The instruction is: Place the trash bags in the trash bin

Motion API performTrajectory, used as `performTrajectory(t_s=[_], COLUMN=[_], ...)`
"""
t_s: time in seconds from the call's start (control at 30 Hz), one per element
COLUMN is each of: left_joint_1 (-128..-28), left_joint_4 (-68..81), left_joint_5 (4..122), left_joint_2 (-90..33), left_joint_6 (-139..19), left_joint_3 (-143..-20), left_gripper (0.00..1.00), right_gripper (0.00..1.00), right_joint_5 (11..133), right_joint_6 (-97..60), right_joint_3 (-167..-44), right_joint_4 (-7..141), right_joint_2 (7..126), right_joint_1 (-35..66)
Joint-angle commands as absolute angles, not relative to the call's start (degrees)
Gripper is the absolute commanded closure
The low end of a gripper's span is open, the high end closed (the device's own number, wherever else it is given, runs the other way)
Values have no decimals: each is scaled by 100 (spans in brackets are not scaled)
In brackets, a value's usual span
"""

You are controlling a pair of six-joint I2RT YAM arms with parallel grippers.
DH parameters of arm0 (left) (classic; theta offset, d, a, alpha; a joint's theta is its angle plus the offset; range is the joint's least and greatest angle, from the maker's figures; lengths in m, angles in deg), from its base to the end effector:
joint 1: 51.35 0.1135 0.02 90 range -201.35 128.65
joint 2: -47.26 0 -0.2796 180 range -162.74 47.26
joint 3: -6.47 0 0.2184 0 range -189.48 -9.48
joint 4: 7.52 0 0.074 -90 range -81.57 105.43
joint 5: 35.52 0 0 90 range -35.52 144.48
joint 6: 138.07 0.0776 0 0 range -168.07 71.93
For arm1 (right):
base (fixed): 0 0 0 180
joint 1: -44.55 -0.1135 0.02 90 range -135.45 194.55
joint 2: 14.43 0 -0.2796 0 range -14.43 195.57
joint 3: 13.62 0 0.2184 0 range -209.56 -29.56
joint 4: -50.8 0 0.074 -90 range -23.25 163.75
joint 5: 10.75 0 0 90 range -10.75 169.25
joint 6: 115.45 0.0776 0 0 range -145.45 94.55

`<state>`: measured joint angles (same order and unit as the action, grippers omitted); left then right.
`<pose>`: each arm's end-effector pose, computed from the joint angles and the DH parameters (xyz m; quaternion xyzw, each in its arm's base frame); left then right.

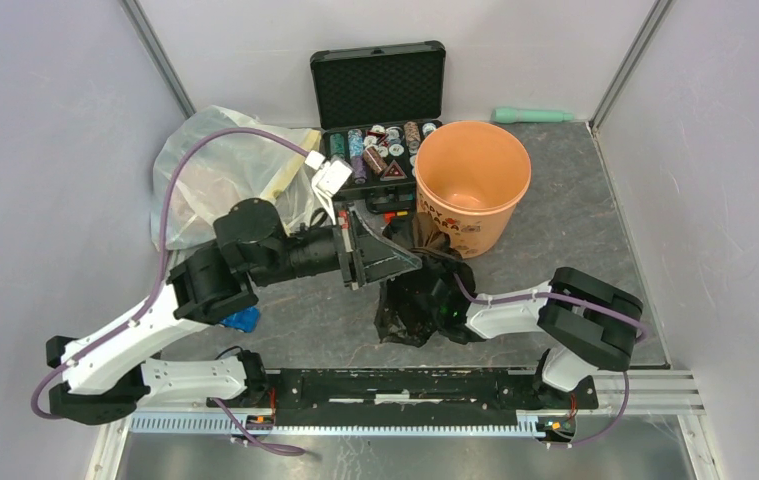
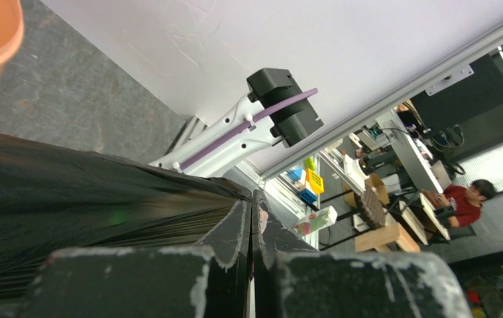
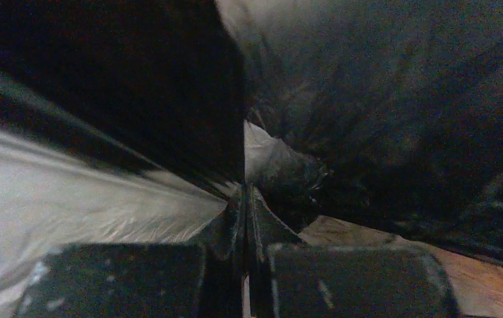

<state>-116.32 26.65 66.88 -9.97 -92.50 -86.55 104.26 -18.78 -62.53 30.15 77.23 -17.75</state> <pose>0.0676 -0.1842 0.4806 0.1997 0.6681 -0.6253 0.3505 0.1788 0.2700 0.1904 -0.2709 0.7727 0.1606 0.5511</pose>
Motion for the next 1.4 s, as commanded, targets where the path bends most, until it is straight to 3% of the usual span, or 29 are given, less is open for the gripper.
performTrajectory(t_s=[0.0,0.3,0.6,1.03,1.37], left_joint_1=[-11719,-11720,-11717,-11712,-11715], left_joint_4=[2689,2899,3001,3864,3112], left_joint_5=[6722,6073,5815,5588,6013], left_joint_2=[-741,-777,-1002,-1114,-1003], left_joint_6=[-8812,-8561,-8408,-7735,-8126], left_joint_3=[-9604,-9155,-9073,-10823,-9612], left_gripper=[98,98,98,98,98], right_gripper=[100,100,100,99,93], right_joint_5=[10395,10237,10402,10225,9823], right_joint_6=[-1721,-2092,-2098,-1196,-1629], right_joint_3=[-6224,-6599,-7049,-6379,-6815], right_joint_4=[3537,4374,5230,5082,5276], right_joint_2=[7748,6717,6426,6810,6426], right_joint_1=[-1737,-2005,-2110,-2141,-2276])
